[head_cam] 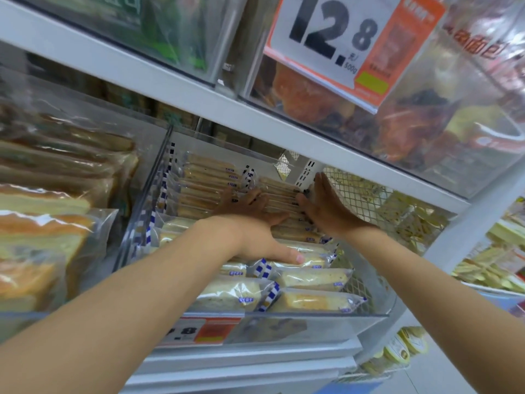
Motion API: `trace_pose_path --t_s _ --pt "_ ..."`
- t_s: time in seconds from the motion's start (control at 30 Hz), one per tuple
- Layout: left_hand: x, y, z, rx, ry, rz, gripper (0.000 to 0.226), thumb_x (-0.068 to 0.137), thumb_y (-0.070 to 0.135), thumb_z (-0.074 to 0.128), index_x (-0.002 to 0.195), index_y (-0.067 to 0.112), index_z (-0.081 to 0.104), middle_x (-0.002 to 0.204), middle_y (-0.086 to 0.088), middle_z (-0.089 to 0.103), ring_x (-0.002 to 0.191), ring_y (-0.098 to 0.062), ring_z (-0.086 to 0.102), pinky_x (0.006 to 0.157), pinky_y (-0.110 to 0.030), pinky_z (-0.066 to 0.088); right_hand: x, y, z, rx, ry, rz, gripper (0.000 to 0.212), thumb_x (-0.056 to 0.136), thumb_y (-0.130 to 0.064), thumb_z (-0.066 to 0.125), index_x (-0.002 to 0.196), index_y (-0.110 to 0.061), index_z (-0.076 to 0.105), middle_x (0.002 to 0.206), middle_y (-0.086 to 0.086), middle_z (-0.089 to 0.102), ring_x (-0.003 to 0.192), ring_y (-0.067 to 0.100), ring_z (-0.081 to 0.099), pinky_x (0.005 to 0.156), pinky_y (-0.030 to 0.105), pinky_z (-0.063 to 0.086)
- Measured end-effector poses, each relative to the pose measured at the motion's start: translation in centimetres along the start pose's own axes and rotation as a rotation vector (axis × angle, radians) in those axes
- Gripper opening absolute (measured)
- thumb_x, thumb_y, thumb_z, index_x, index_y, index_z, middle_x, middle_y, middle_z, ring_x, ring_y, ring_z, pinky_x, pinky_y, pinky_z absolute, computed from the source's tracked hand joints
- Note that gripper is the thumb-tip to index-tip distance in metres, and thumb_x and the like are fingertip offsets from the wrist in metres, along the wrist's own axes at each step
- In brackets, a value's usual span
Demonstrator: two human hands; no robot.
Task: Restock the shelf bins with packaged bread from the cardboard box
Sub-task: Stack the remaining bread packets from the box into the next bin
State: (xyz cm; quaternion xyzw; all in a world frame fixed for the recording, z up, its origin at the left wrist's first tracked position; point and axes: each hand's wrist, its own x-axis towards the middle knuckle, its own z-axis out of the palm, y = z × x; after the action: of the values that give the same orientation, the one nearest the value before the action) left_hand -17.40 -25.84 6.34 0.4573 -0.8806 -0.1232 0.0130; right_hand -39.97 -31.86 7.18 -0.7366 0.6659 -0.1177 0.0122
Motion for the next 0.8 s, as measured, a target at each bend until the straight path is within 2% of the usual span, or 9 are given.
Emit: trace_pose_path --t_s 0.2,0.3,0.37,0.43,0.53,0.63,0.7,0.77,0.8 --pt "0.0 0.0 -0.1 0.003 -0.002 0.002 0.099 0.067 0.095 0.027 0.15 0.049 -0.001 0.164 0.002 -0.012 0.148 -0.017 -0.022 0.116 -0.059 -0.01 1.5 -0.6 0.8 -0.135 -0.281 0.139 0.087 0.092 -0.071 0.013 0.153 -0.016 -0.016 0.161 0.004 -0.02 0.15 0.024 -0.009 0.122 0.039 -0.001" --pt "0.1 -0.1 0.1 -0.024 0.002 -0.003 0.103 0.064 0.097 0.028 0.151 0.049 0.002 0.163 0.003 -0.013 0.147 -0.016 -0.024 0.115 -0.06 -0.01 0.3 -0.2 0.5 -0.041 -0.065 0.054 0.083 0.093 -0.067 0.026 0.153 -0.012 0.006 0.161 0.005 0.007 0.149 0.026 0.005 0.119 0.041 0.012" --pt "0.2 -0.1 0.4 -0.04 0.003 -0.009 0.106 0.063 0.098 0.03 0.152 0.046 0.004 0.163 0.004 -0.013 0.147 -0.015 -0.024 0.115 -0.06 -0.01 -0.6 0.2 0.6 -0.079 -0.019 0.016 0.063 0.094 -0.063 0.029 0.131 -0.012 0.032 0.134 0.005 0.036 0.135 0.031 0.033 0.103 0.036 0.031" --pt "0.3 -0.2 0.4 -0.037 0.008 -0.011 0.109 0.062 0.098 0.031 0.152 0.045 0.001 0.163 0.004 -0.013 0.147 -0.015 -0.023 0.115 -0.059 -0.011 -0.7 -0.4 0.5 -0.134 -0.134 0.046 0.079 0.081 -0.079 0.022 0.123 -0.013 0.034 0.127 0.006 0.037 0.127 0.03 0.039 0.097 0.038 0.033" --pt "0.4 -0.1 0.3 -0.032 0.014 -0.01 0.114 0.061 0.099 0.03 0.153 0.041 -0.007 0.164 0.004 -0.013 0.147 -0.015 -0.024 0.115 -0.059 -0.011 0.3 -0.9 0.6 -0.107 -0.27 0.144 0.111 0.07 -0.092 0.013 0.15 -0.015 0.015 0.159 0.002 0.015 0.146 0.029 0.017 0.116 0.046 0.022" --pt "0.3 -0.1 0.2 -0.024 0.017 -0.015 0.114 0.063 0.097 0.031 0.154 0.039 -0.006 0.164 0.003 -0.012 0.147 -0.015 -0.023 0.116 -0.059 -0.01 0.2 -0.6 0.6 -0.078 -0.191 0.092 0.101 0.077 -0.089 0.014 0.149 -0.018 0.02 0.158 0.003 0.016 0.148 0.029 0.014 0.118 0.05 0.02" --pt "0.2 0.0 0.2 -0.023 0.019 -0.012 0.113 0.063 0.098 0.03 0.154 0.039 -0.004 0.164 0.003 -0.012 0.147 -0.015 -0.023 0.115 -0.059 -0.01 -0.7 0.1 0.4 -0.139 -0.052 -0.005 0.076 0.087 -0.076 0.018 0.13 -0.017 0.04 0.138 0.01 0.038 0.136 0.029 0.033 0.11 0.045 0.032" --pt "0.1 0.0 0.3 -0.02 0.019 -0.012 0.113 0.063 0.097 0.03 0.154 0.037 -0.001 0.164 0.003 -0.01 0.148 -0.015 -0.021 0.116 -0.059 -0.01 -1.4 0.4 0.4 -0.2 -0.076 -0.022 0.05 0.093 -0.066 0.021 0.111 -0.025 0.045 0.115 0.004 0.049 0.113 0.025 0.049 0.095 0.039 0.044" --pt "0.1 0.1 0.3 -0.021 0.019 -0.013 0.112 0.064 0.096 0.032 0.154 0.038 -0.001 0.164 0.003 -0.009 0.148 -0.015 -0.02 0.116 -0.059 -0.01 -1.6 0.1 0.3 -0.194 -0.14 -0.003 0.053 0.091 -0.069 0.021 0.113 -0.027 0.045 0.116 0.002 0.05 0.112 0.023 0.049 0.096 0.04 0.043"
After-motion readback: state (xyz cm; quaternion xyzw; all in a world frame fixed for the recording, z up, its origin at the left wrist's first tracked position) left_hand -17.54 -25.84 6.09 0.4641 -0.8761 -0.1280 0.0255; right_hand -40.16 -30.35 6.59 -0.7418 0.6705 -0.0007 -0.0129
